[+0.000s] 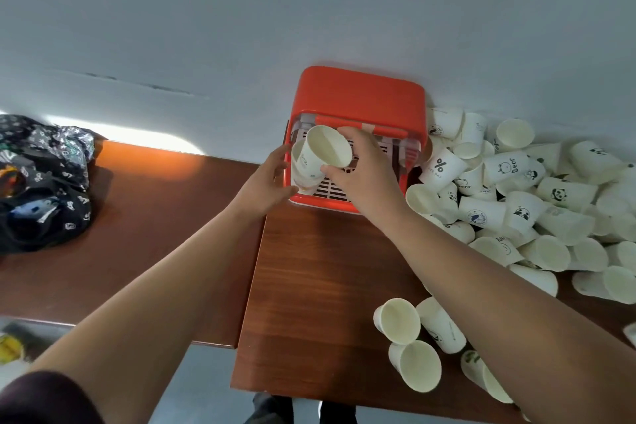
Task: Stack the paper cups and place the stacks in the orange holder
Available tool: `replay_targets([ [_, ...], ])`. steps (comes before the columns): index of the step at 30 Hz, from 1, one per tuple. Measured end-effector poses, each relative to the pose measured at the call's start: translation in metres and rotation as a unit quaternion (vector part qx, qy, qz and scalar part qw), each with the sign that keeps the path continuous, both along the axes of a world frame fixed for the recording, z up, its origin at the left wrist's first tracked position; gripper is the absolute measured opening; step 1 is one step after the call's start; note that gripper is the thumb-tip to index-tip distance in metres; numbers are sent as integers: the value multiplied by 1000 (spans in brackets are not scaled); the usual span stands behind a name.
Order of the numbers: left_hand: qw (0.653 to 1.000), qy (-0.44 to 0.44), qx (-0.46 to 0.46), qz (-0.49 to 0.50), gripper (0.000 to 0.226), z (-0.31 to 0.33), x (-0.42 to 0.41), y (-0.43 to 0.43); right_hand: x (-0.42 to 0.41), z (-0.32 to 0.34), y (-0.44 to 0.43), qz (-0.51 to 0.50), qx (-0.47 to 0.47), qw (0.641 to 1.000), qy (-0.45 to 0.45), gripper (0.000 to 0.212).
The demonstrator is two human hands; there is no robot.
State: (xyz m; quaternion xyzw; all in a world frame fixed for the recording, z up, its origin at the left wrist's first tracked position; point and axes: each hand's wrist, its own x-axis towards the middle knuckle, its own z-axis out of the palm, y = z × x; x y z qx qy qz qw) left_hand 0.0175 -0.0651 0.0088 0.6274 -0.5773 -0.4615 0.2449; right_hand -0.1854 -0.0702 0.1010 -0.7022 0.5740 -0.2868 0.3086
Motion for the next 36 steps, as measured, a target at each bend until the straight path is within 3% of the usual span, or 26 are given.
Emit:
replay_targets([
  [10,997,41,33,49,68,-11,9,2,21,-22,-10,24,-71,990,121,66],
  [15,997,55,27,37,54,-14,3,0,20,-42,-12,57,3,980,188,73],
  [21,997,52,32,37,60,-19,-3,-3,12,-50,-18,51,82,985,143,76],
  [26,996,56,42,63,59,-23,-12,-6,4,-73,-22,32,202,979,10,83],
  [32,997,-3,1,75,43,-30,-22,-12,1,-94,-37,6,201,979,-34,71],
  [36,995,-10,-13,100,47,-36,-30,-28,-1,-100,-54,-7,188,980,-65,68],
])
